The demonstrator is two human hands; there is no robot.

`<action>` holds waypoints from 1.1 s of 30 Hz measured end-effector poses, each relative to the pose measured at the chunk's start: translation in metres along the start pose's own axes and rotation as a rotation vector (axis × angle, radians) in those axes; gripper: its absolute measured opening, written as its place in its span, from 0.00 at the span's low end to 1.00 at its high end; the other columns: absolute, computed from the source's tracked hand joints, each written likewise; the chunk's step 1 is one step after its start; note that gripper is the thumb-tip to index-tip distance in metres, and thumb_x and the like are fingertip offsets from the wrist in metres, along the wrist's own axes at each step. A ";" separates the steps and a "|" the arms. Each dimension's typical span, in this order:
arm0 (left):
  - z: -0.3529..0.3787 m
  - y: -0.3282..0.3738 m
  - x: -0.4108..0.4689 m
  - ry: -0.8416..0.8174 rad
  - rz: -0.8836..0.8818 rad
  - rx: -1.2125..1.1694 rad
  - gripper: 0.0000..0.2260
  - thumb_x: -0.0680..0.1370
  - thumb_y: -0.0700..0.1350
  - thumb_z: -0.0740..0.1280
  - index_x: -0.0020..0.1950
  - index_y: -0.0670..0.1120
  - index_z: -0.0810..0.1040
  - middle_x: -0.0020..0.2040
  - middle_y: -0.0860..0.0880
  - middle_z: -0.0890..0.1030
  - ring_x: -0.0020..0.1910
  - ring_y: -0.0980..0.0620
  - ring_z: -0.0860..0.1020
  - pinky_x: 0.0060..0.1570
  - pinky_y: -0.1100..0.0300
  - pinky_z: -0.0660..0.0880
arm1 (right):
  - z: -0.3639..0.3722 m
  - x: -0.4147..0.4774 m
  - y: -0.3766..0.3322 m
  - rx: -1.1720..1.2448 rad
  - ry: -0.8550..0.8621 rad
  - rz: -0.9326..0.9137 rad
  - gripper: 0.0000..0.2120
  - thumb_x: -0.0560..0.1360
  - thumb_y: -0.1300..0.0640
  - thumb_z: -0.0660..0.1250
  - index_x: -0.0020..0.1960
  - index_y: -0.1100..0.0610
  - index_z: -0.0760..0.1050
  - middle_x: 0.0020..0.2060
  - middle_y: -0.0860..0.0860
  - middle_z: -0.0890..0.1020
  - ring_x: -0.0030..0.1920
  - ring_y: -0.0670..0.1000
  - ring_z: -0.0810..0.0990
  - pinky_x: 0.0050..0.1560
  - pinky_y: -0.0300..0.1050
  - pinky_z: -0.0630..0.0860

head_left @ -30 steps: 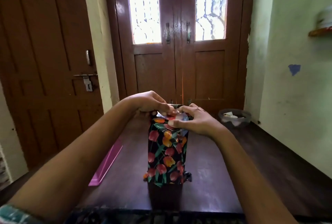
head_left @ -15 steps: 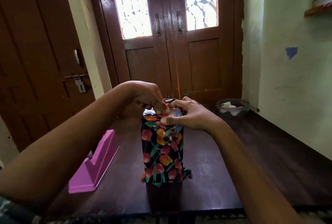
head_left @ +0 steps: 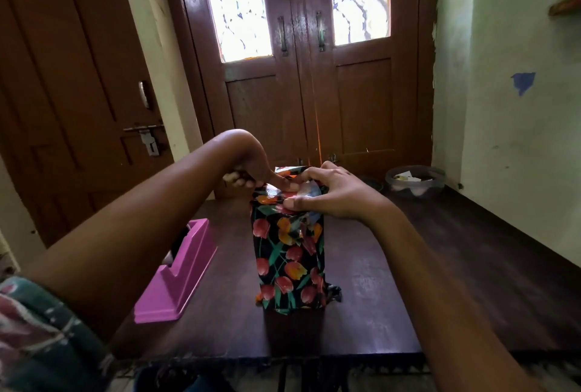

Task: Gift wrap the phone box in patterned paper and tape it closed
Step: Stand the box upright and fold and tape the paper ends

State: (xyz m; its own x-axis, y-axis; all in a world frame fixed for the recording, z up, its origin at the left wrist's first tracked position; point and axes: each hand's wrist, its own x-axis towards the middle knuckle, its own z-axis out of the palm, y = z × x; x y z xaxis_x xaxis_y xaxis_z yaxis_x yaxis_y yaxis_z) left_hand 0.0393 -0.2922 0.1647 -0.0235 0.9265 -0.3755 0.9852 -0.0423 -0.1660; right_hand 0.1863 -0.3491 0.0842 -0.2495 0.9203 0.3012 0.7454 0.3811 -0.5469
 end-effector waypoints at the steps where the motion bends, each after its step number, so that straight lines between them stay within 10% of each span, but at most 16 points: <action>1: 0.001 -0.002 0.002 0.003 0.006 -0.035 0.29 0.71 0.71 0.56 0.31 0.45 0.66 0.27 0.49 0.67 0.20 0.56 0.64 0.21 0.70 0.62 | 0.000 0.000 0.000 0.007 -0.004 0.003 0.27 0.68 0.36 0.67 0.63 0.45 0.70 0.51 0.47 0.66 0.59 0.47 0.63 0.62 0.51 0.68; 7: 0.008 -0.029 -0.003 -0.030 0.154 -0.575 0.14 0.71 0.52 0.70 0.41 0.42 0.74 0.33 0.49 0.72 0.27 0.57 0.70 0.23 0.69 0.72 | -0.003 -0.003 0.001 0.053 -0.015 0.003 0.25 0.68 0.38 0.68 0.62 0.46 0.72 0.51 0.48 0.65 0.57 0.47 0.63 0.61 0.50 0.69; 11: 0.024 -0.031 -0.008 0.242 0.270 -0.729 0.13 0.70 0.51 0.73 0.42 0.45 0.73 0.35 0.48 0.74 0.27 0.56 0.69 0.24 0.65 0.65 | -0.003 -0.003 0.001 0.079 -0.016 0.004 0.24 0.68 0.39 0.69 0.61 0.46 0.72 0.50 0.48 0.66 0.58 0.48 0.65 0.61 0.49 0.69; 18: 0.044 -0.003 -0.007 0.323 0.275 -0.657 0.34 0.72 0.58 0.69 0.70 0.47 0.60 0.58 0.48 0.70 0.53 0.51 0.72 0.36 0.63 0.69 | -0.003 -0.003 0.003 0.056 0.002 0.008 0.25 0.69 0.38 0.68 0.62 0.46 0.71 0.52 0.48 0.66 0.58 0.47 0.63 0.57 0.46 0.66; 25: 0.043 -0.006 -0.009 0.229 0.275 -0.679 0.41 0.70 0.62 0.68 0.73 0.47 0.51 0.57 0.45 0.69 0.51 0.49 0.73 0.39 0.60 0.73 | -0.003 -0.005 -0.001 0.017 -0.010 0.002 0.28 0.67 0.37 0.69 0.64 0.45 0.70 0.53 0.48 0.65 0.63 0.50 0.63 0.61 0.51 0.67; 33: 0.043 -0.001 -0.006 0.315 0.346 -0.707 0.29 0.74 0.56 0.67 0.68 0.44 0.63 0.58 0.48 0.72 0.48 0.55 0.73 0.33 0.66 0.69 | -0.003 -0.003 0.001 0.043 -0.014 0.009 0.26 0.69 0.39 0.68 0.64 0.46 0.70 0.51 0.47 0.66 0.57 0.47 0.64 0.54 0.44 0.67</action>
State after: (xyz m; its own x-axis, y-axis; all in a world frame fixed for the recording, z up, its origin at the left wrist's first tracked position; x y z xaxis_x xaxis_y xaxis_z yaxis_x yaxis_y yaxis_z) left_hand 0.0314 -0.3138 0.1274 0.2437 0.9698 -0.0114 0.8052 -0.1957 0.5598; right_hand 0.1899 -0.3522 0.0852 -0.2524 0.9246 0.2852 0.7205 0.3763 -0.5825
